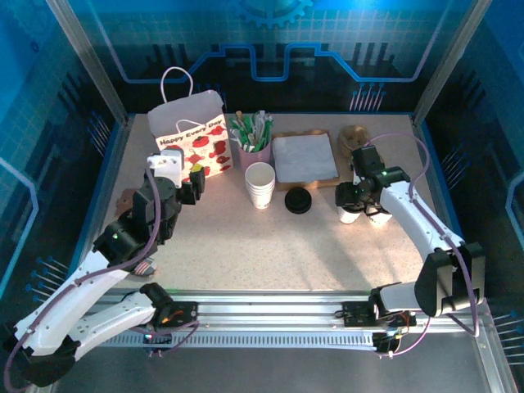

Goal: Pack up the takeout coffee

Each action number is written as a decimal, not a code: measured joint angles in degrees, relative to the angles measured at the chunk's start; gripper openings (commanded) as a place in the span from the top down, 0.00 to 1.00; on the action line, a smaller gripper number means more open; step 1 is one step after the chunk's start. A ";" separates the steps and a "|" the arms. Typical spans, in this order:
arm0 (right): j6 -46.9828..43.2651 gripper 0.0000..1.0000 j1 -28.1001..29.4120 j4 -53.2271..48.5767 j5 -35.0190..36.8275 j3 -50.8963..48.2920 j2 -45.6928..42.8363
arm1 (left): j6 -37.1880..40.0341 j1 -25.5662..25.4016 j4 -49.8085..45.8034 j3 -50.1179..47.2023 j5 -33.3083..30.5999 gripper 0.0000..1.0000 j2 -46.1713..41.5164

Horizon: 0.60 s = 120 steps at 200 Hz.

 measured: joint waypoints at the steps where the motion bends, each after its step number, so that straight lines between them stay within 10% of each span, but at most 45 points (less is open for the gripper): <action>1: 0.00 0.23 0.00 0.00 -0.02 0.00 0.04 | 0.00 0.00 -0.02 0.00 0.00 0.25 0.00; 120: 0.00 0.11 -0.35 0.76 0.26 -0.28 1.20 | -0.02 0.00 -0.39 0.00 0.02 0.25 0.00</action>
